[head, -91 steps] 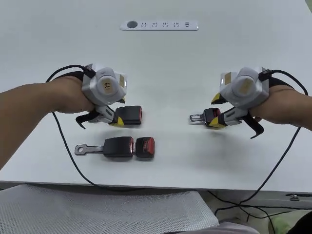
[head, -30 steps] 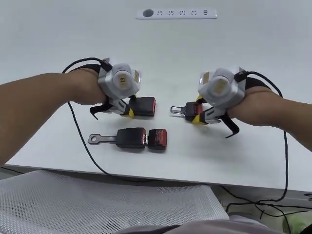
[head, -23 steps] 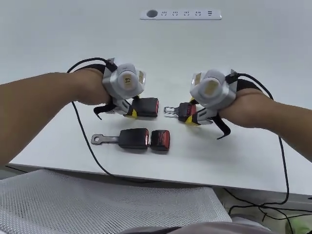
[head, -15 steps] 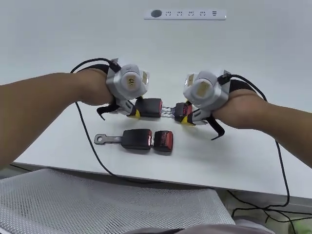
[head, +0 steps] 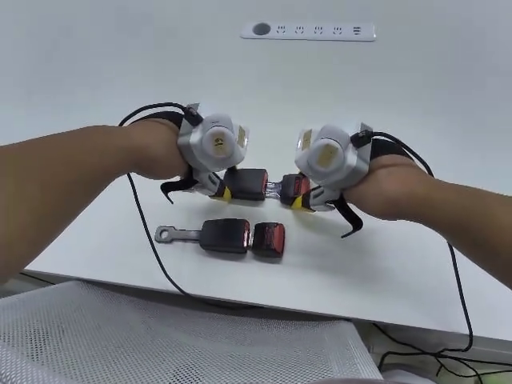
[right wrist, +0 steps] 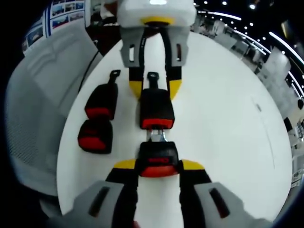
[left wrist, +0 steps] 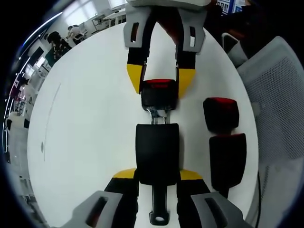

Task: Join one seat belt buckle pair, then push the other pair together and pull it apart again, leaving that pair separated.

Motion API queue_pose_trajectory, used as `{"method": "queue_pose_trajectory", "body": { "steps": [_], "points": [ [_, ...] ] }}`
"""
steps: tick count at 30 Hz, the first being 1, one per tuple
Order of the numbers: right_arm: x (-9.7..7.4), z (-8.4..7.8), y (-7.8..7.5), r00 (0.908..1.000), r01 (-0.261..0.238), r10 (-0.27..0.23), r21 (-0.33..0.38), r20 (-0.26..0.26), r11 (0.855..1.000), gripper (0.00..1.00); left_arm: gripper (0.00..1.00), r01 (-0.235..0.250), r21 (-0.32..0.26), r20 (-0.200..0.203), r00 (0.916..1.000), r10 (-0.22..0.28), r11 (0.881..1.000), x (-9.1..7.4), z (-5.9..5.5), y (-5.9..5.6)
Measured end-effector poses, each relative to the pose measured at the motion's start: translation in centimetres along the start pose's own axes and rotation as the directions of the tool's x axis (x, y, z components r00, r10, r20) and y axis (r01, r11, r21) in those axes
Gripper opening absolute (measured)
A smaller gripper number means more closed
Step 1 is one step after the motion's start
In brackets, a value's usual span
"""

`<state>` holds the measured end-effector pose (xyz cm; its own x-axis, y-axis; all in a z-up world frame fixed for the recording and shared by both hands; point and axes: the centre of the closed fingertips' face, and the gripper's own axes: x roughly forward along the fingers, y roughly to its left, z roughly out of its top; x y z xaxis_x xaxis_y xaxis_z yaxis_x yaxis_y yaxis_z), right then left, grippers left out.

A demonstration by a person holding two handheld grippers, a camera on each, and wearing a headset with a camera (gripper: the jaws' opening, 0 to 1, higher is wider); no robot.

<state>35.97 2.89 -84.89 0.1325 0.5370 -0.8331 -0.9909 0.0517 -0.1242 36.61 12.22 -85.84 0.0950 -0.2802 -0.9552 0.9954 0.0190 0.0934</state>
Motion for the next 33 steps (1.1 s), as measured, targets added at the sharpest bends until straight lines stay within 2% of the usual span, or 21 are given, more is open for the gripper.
{"method": "queue_pose_trajectory", "body": {
  "steps": [8,16,22,33],
  "points": [
    [0.3,-0.1,-0.3,0.9999,-0.008,0.009,-0.005,0.008,1.0,0.3,0.3,0.007,0.018,-0.003,1.0,-0.007,1.0,0.0,0.1,0.0],
    [0.6,0.3,-0.5,0.9998,-0.012,0.012,0.0,0.013,1.0,0.29,0.3,0.013,0.001,-0.004,0.9999,-0.013,1.0,0.0,0.1,0.0],
    [1.2,1.6,-0.3,0.9998,-0.005,0.006,-0.017,0.018,1.0,0.29,0.3,0.018,0.011,-0.022,0.9996,-0.018,1.0,0.2,0.0,0.1],
    [1.1,1.2,-0.2,0.9993,-0.006,0.006,-0.001,0.036,1.0,0.3,0.3,0.018,-0.005,-0.03,0.9994,-0.018,1.0,0.1,-0.1,-0.1]
  ]
}}
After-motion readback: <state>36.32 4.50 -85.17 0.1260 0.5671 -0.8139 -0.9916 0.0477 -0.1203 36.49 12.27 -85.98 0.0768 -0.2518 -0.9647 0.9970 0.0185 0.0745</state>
